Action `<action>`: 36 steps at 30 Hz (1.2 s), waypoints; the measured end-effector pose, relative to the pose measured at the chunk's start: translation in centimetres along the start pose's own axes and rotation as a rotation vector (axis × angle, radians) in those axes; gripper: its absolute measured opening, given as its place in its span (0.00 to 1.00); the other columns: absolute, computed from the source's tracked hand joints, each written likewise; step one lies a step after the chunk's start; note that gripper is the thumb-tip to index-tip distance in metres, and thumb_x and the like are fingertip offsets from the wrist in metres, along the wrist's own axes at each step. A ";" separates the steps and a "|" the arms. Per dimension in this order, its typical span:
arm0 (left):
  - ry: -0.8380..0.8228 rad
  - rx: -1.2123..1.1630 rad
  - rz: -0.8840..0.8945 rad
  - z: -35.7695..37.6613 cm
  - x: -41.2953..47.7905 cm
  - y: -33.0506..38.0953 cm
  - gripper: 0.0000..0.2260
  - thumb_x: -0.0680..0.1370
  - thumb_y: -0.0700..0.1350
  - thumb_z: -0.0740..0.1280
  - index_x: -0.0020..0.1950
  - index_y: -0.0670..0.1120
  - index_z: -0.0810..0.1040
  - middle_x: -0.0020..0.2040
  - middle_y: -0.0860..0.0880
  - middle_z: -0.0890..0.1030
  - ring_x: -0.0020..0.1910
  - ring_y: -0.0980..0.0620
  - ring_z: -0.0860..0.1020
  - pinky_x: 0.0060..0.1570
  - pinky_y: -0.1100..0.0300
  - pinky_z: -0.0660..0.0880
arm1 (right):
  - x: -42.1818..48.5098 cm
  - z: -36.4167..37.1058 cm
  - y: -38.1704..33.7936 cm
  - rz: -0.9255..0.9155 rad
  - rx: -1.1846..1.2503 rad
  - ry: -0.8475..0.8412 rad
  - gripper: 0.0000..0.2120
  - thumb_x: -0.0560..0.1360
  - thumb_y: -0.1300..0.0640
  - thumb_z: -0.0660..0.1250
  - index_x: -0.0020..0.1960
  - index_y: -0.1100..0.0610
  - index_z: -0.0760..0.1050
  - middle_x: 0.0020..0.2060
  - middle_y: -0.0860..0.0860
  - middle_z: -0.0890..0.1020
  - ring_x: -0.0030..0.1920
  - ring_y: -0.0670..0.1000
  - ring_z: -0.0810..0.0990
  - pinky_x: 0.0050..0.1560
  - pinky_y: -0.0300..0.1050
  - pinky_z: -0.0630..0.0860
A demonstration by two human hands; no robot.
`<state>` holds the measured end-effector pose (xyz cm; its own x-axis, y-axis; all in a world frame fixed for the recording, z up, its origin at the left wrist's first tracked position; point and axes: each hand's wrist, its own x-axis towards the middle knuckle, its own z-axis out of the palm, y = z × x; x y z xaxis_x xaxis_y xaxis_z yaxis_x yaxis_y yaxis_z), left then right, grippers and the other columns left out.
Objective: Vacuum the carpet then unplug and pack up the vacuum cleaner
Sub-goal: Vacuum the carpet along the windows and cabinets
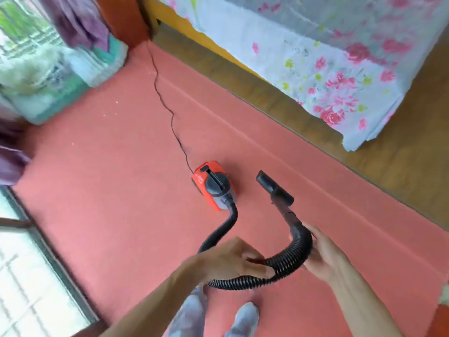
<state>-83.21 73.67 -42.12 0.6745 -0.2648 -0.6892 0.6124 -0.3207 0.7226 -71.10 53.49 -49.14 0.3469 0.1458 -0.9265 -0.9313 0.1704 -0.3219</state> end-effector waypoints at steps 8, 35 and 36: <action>0.155 -0.100 0.050 -0.9 -9.1 -0.2 0.13 0.72 0.56 0.73 0.51 0.50 0.87 0.55 0.50 0.76 0.57 0.55 0.79 0.63 0.47 0.74 | -8.2 8.1 -1.0 -0.070 -0.302 -0.046 0.22 0.76 0.54 0.70 0.63 0.70 0.75 0.49 0.60 0.78 0.46 0.56 0.76 0.52 0.51 0.73; 0.146 -0.374 0.060 -13.5 -25.2 -7.4 0.06 0.76 0.47 0.72 0.49 0.46 0.86 0.43 0.49 0.86 0.47 0.42 0.80 0.50 0.60 0.77 | -12.7 26.1 7.2 0.026 -0.541 -0.120 0.16 0.74 0.56 0.72 0.51 0.68 0.75 0.39 0.60 0.77 0.38 0.55 0.77 0.37 0.47 0.77; 0.149 -0.379 0.063 -13.9 -25.4 -7.4 0.06 0.76 0.47 0.72 0.49 0.46 0.86 0.43 0.49 0.86 0.47 0.42 0.80 0.50 0.60 0.77 | -12.8 26.7 7.1 0.030 -0.545 -0.133 0.14 0.74 0.56 0.72 0.51 0.67 0.75 0.38 0.60 0.78 0.38 0.55 0.77 0.37 0.47 0.77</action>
<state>-99.16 95.41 -29.26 0.7506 -0.1296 -0.6479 0.6579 0.0567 0.7509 -79.20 78.86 -34.33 0.2974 0.2705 -0.9156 -0.8516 -0.3585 -0.3825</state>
